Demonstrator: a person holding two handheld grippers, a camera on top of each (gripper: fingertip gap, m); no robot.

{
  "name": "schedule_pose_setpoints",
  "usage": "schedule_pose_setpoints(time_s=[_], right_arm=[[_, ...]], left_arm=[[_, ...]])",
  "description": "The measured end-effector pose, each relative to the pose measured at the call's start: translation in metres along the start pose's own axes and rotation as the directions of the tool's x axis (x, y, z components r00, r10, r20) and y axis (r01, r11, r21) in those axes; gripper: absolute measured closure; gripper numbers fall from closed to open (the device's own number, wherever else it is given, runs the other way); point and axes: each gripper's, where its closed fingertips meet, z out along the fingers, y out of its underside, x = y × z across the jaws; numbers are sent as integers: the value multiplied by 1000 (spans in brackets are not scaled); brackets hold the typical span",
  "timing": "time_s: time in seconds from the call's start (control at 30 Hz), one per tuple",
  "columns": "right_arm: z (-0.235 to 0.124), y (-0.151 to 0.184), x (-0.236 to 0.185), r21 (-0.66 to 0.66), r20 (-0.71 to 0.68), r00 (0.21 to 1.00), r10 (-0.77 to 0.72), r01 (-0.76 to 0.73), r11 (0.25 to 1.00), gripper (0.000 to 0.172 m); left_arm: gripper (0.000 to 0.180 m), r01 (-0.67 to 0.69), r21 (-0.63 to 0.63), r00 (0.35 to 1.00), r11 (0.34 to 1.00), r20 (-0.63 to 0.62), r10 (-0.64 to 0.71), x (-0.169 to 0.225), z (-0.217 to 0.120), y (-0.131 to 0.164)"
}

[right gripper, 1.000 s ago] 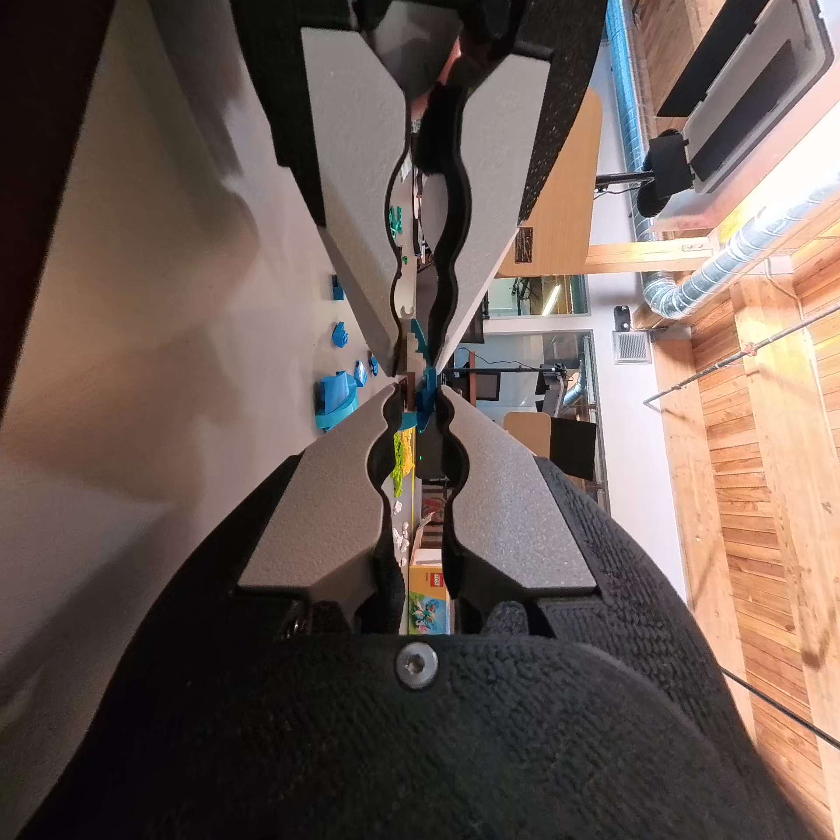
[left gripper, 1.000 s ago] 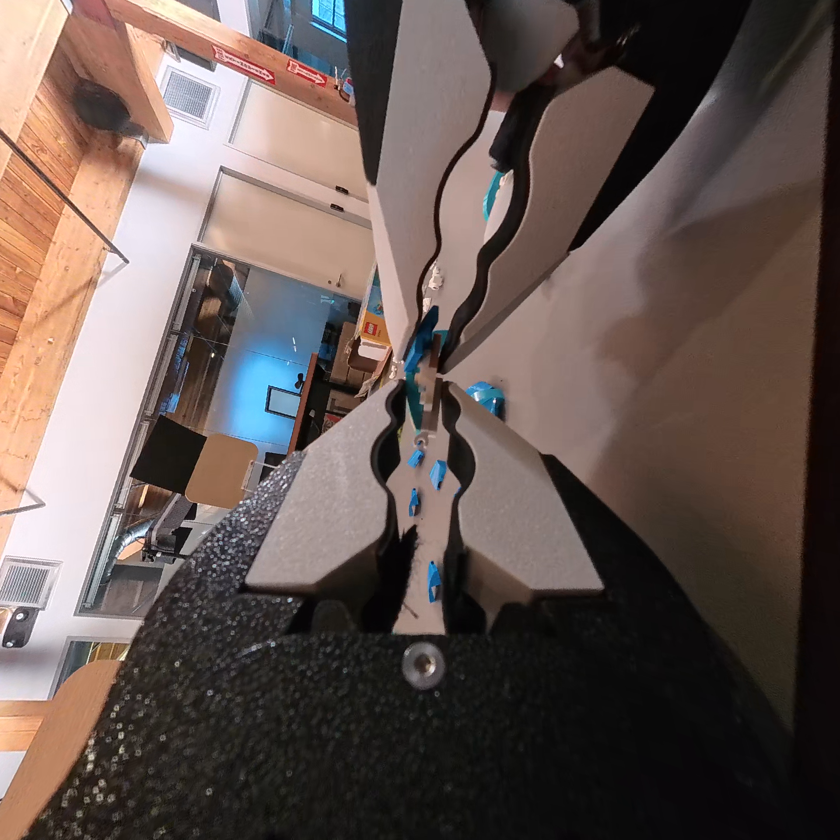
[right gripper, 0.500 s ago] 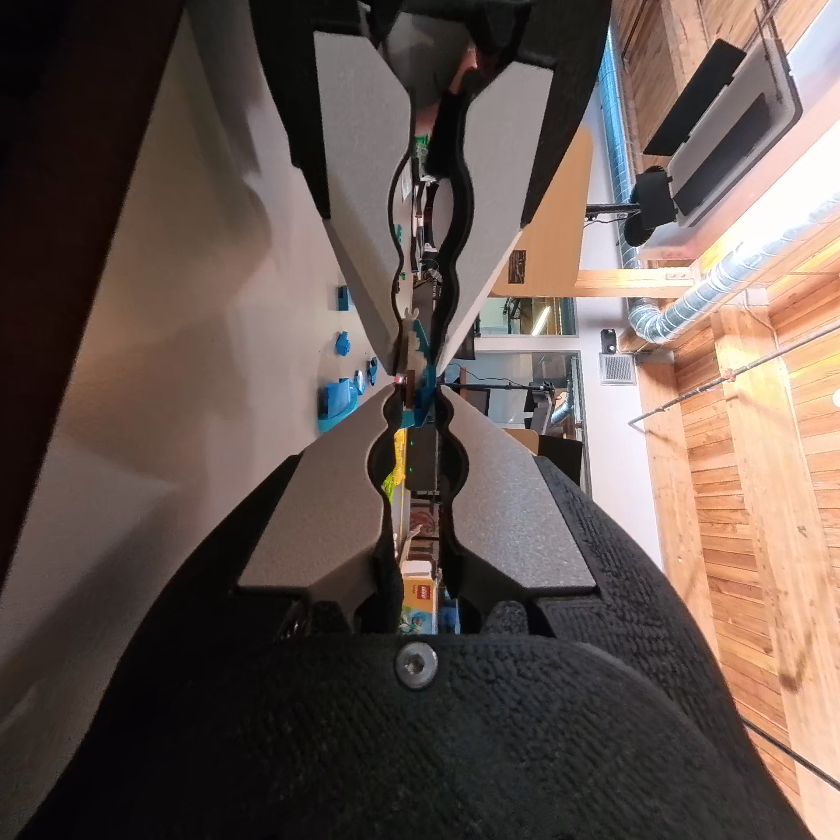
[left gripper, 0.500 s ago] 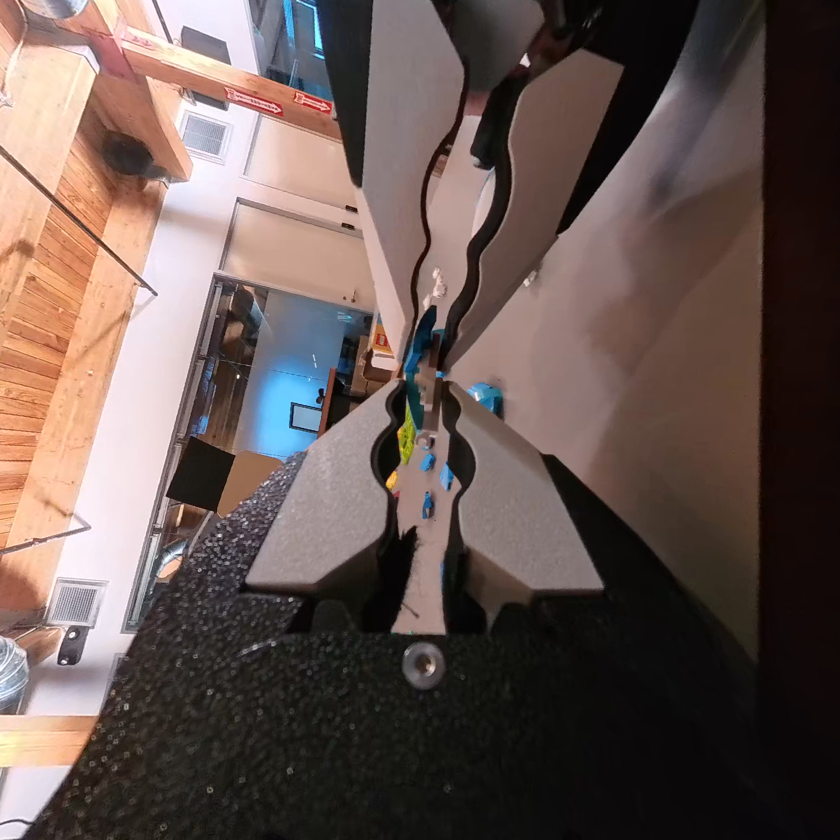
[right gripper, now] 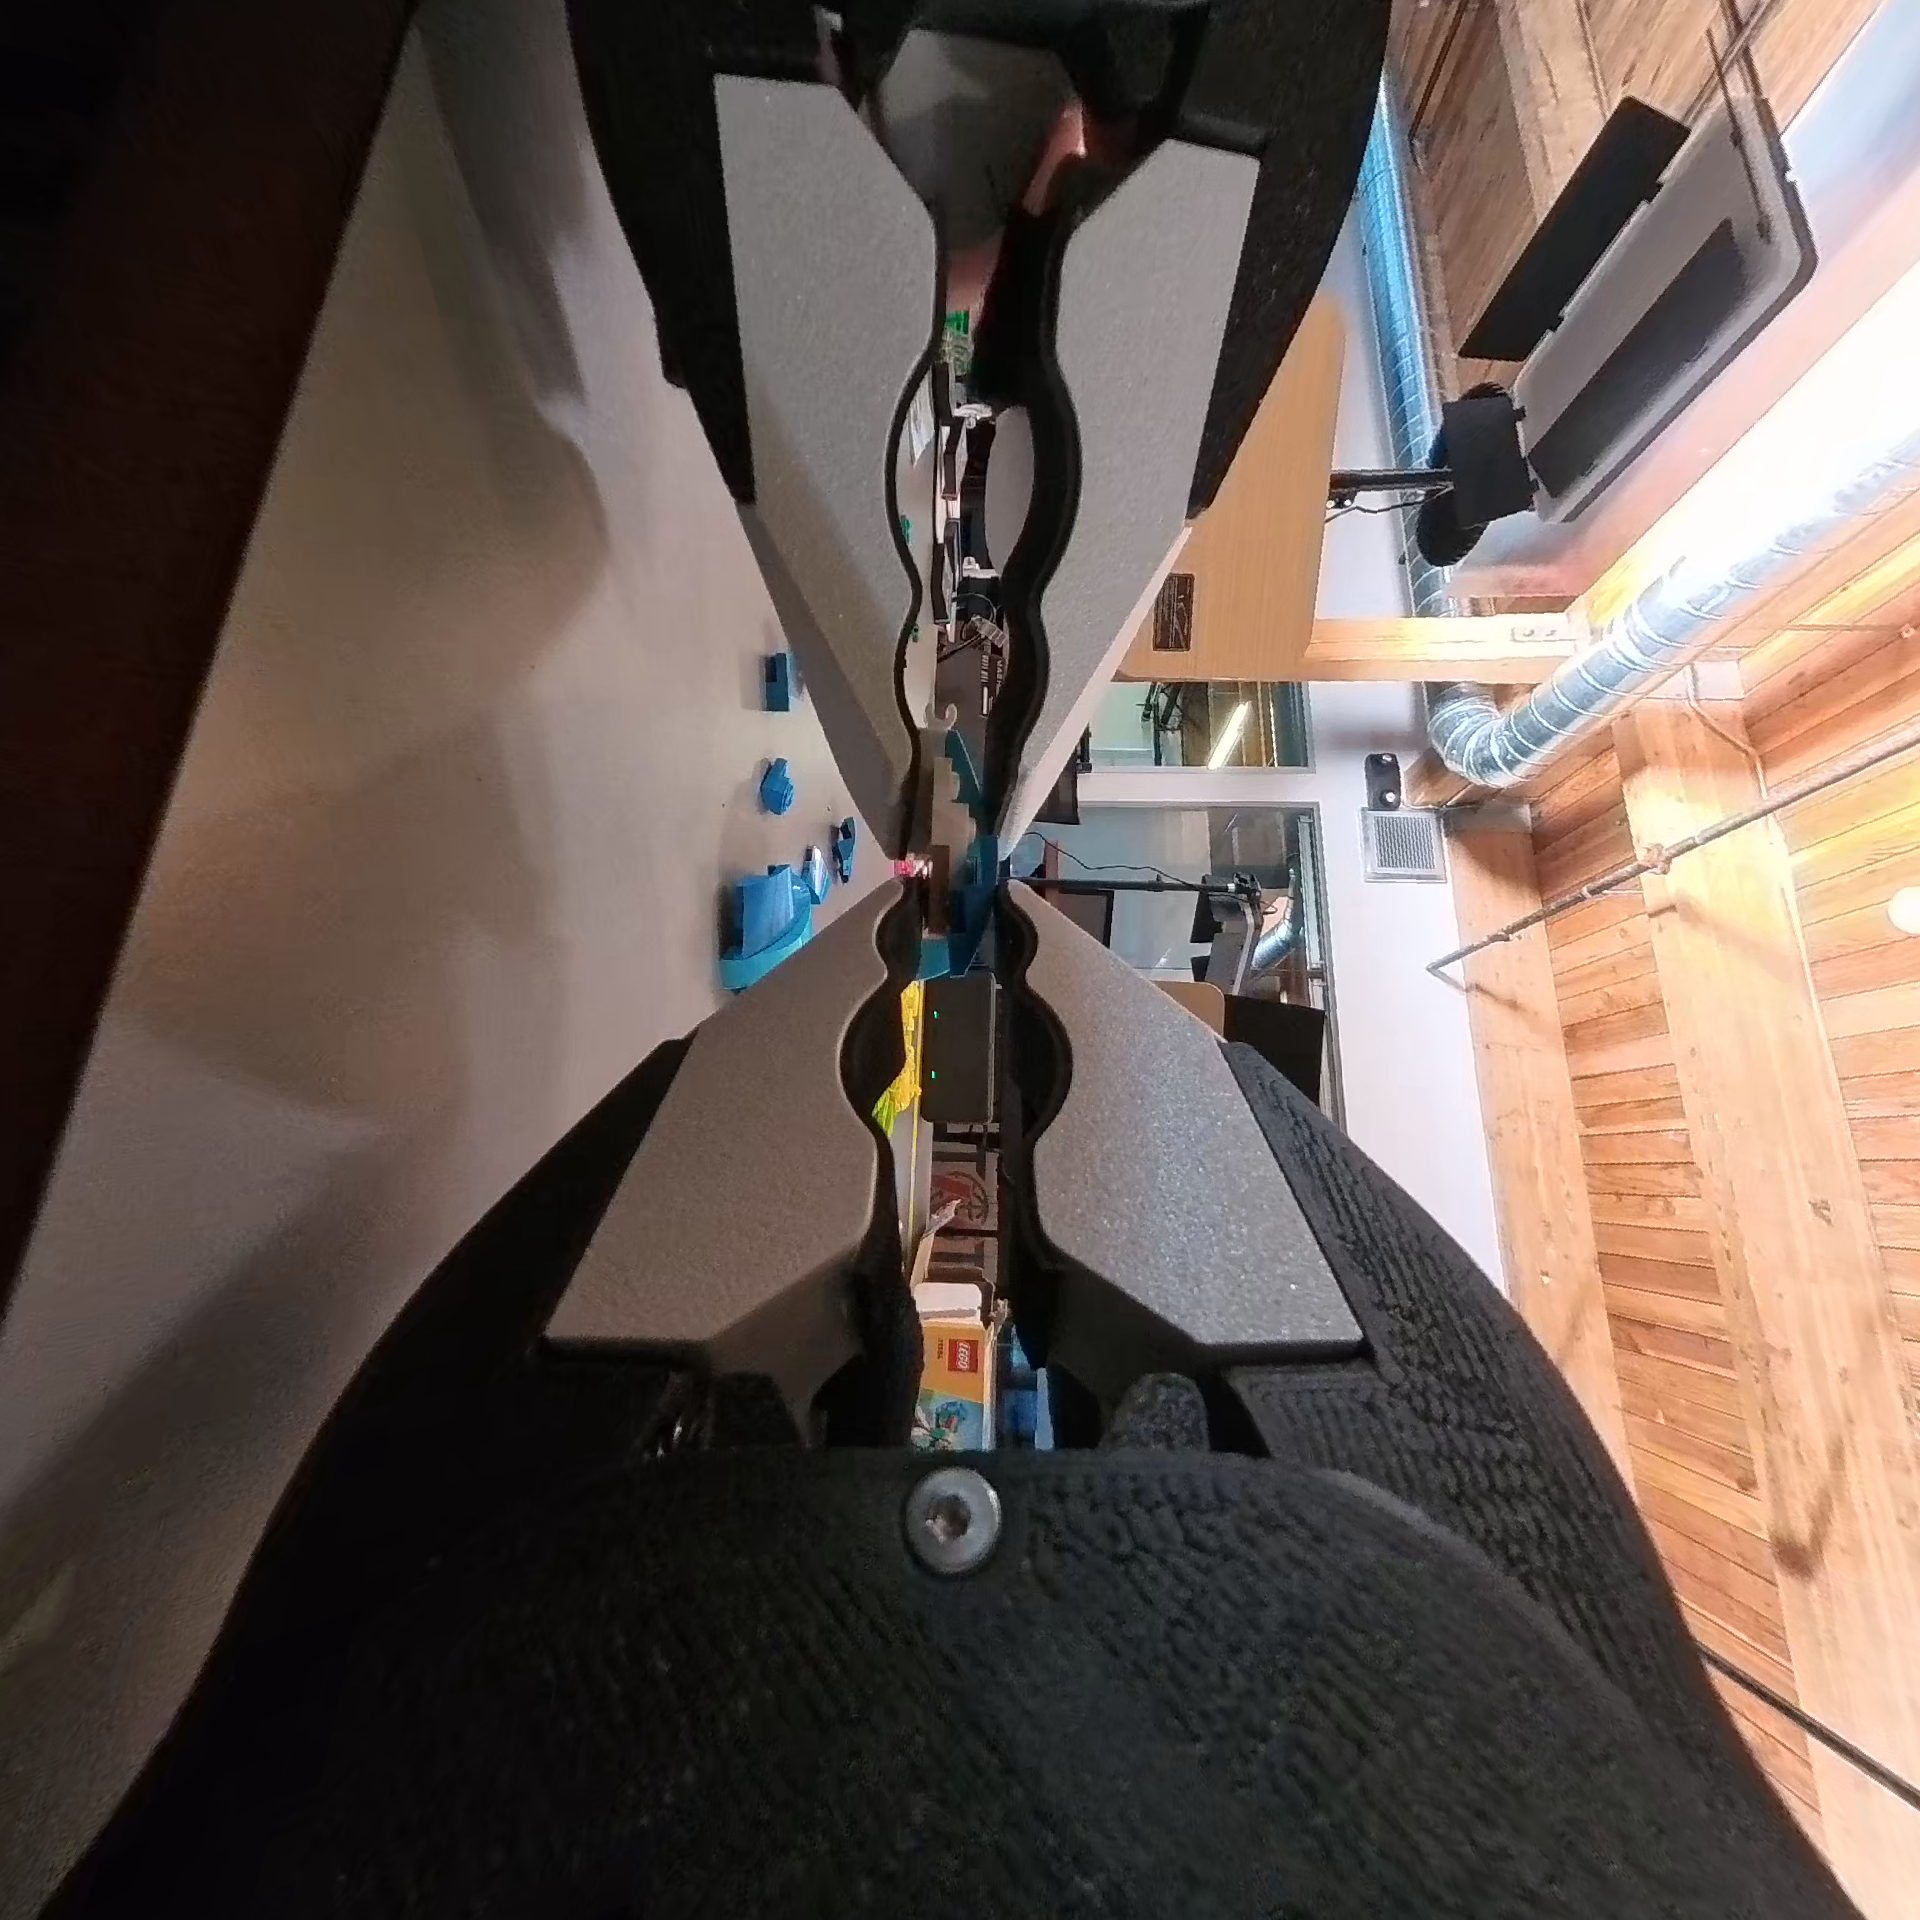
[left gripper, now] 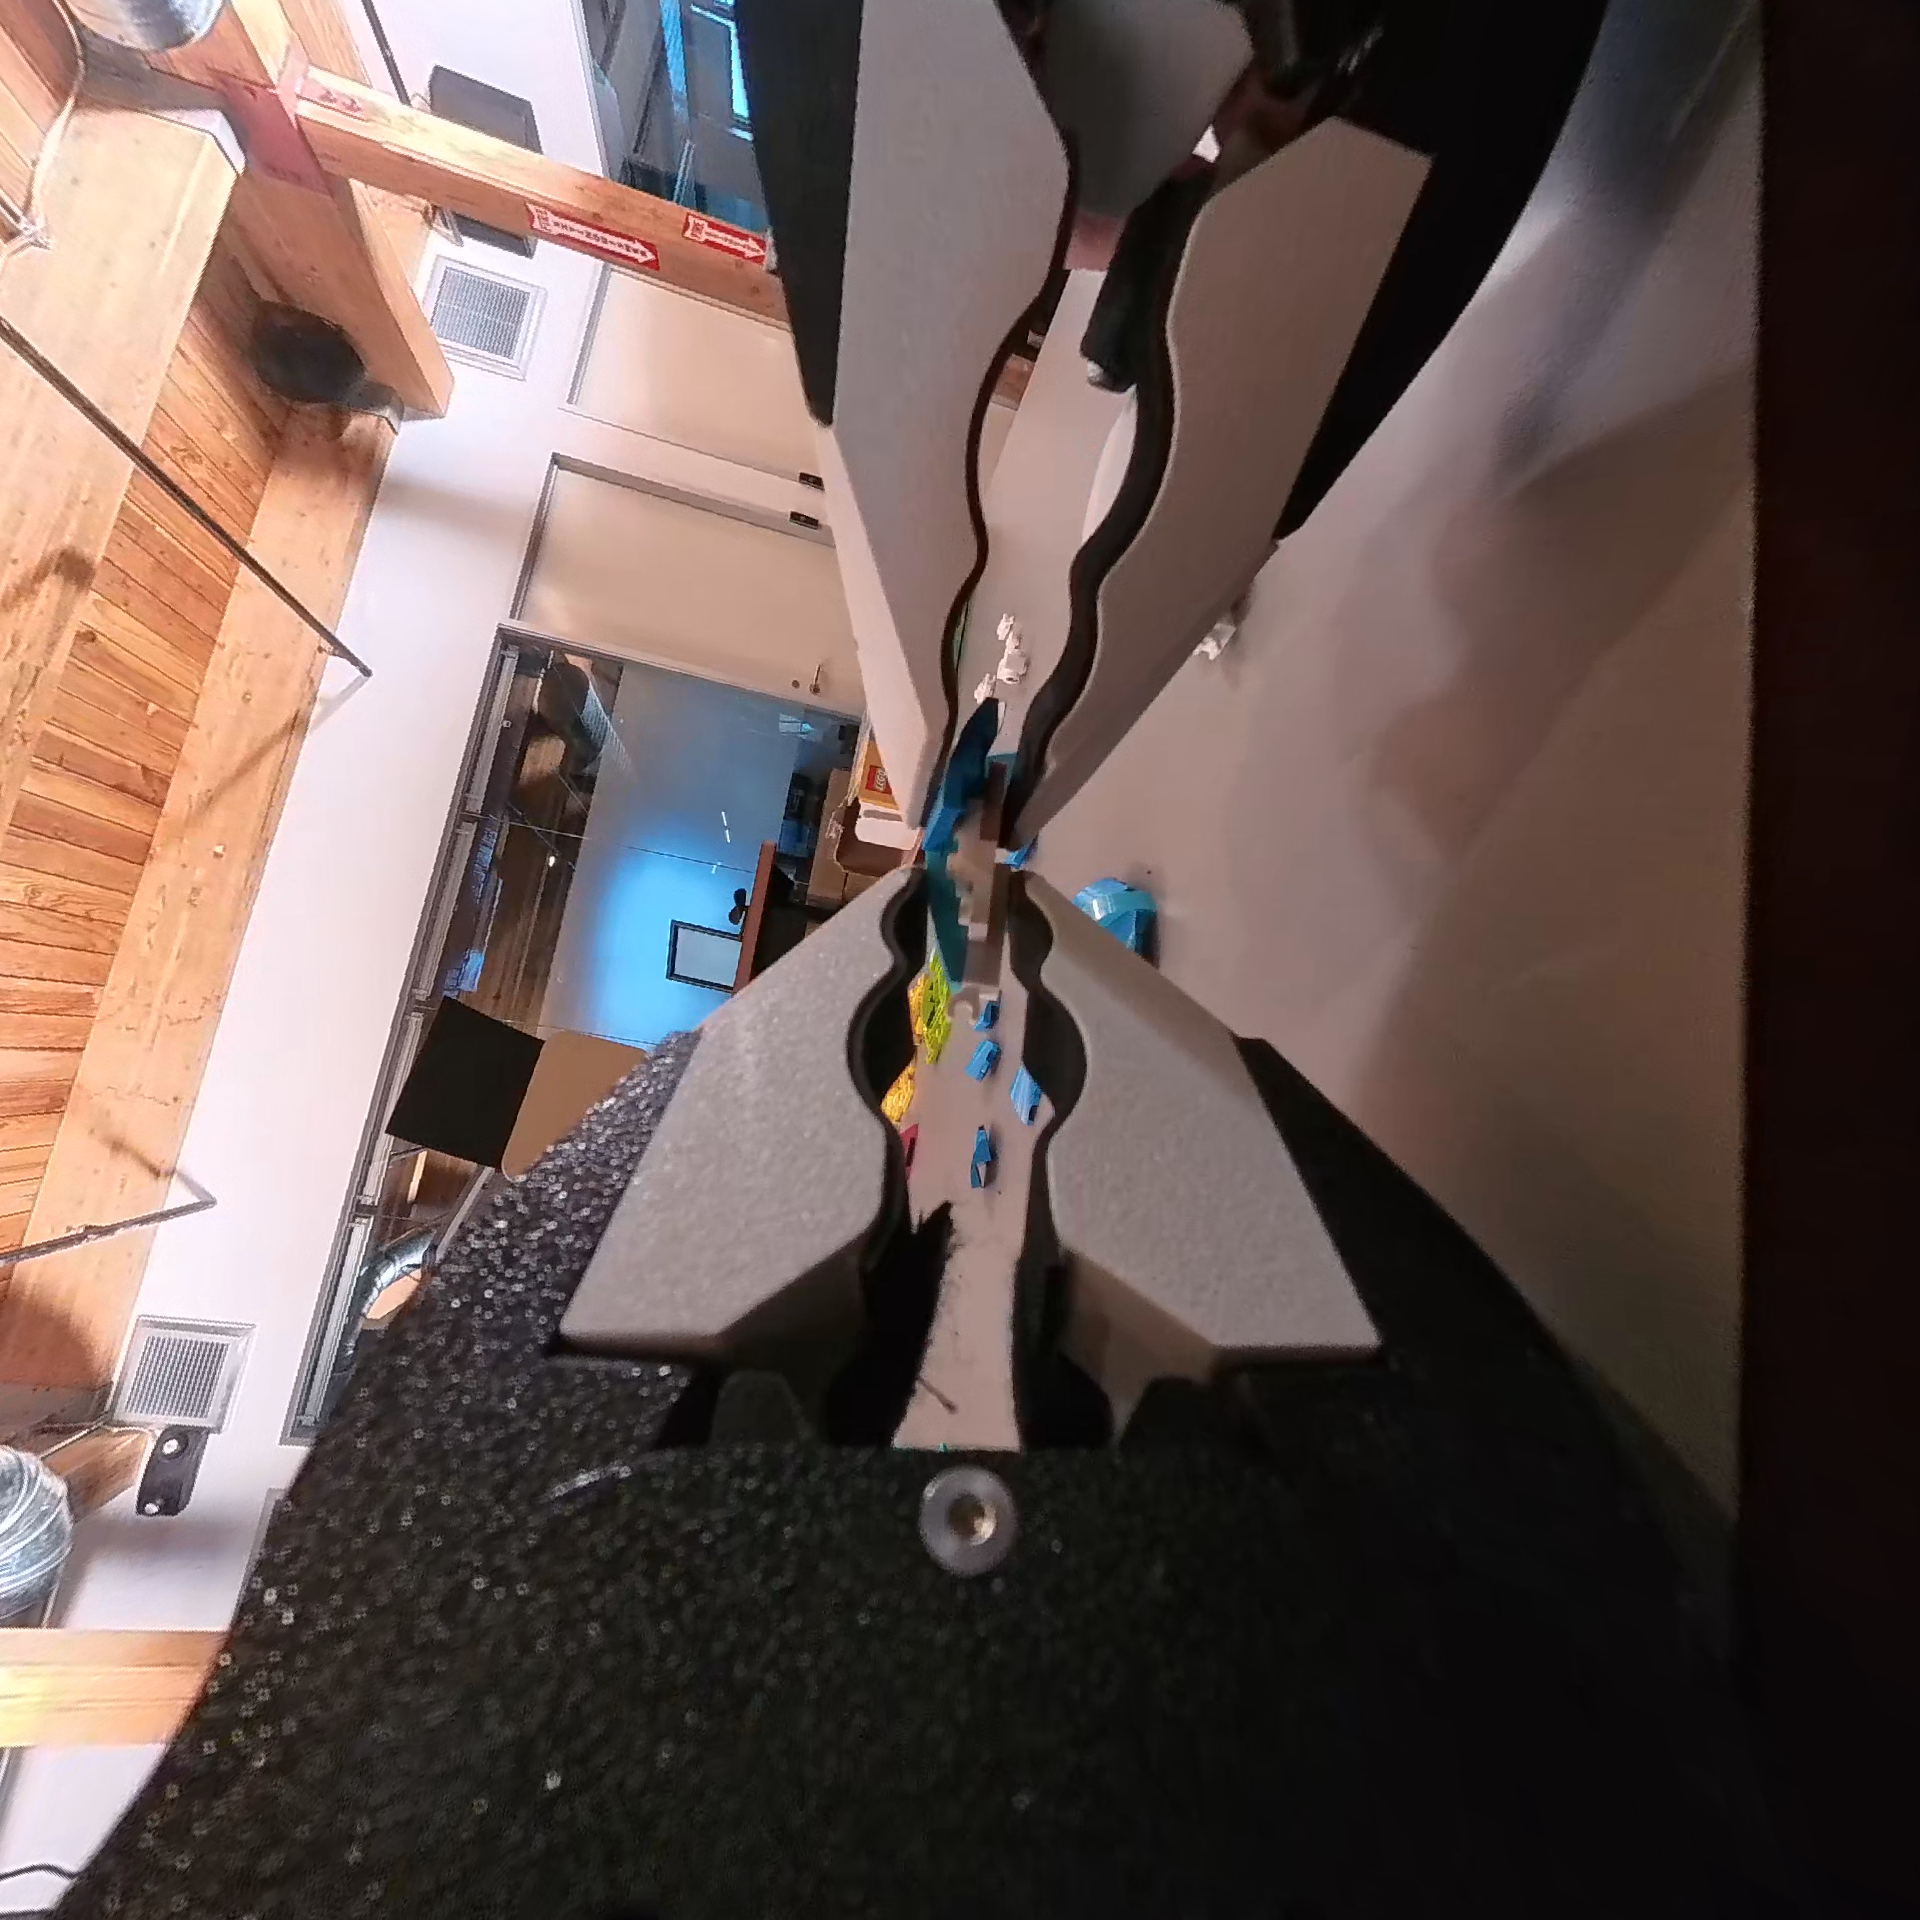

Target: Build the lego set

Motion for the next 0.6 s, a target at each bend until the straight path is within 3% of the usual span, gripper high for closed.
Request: schedule_pose_setpoints(time_s=[0.4,0.53,0.6], right_arm=[[2,4,-21,-4,161,982,97,-97,995,159],[3,10,-26,-25,217,958,185,-184,983,159],[2,15,-22,-33,226,943,243,-242,970,159]], left_arm=[[167,43,-33,990,999,-135,-47,20,5,7],[166,254,-45,934,966,-246,-257,26,8,12],[141,334,-46,878,941,-347,-329,24,3,16]])
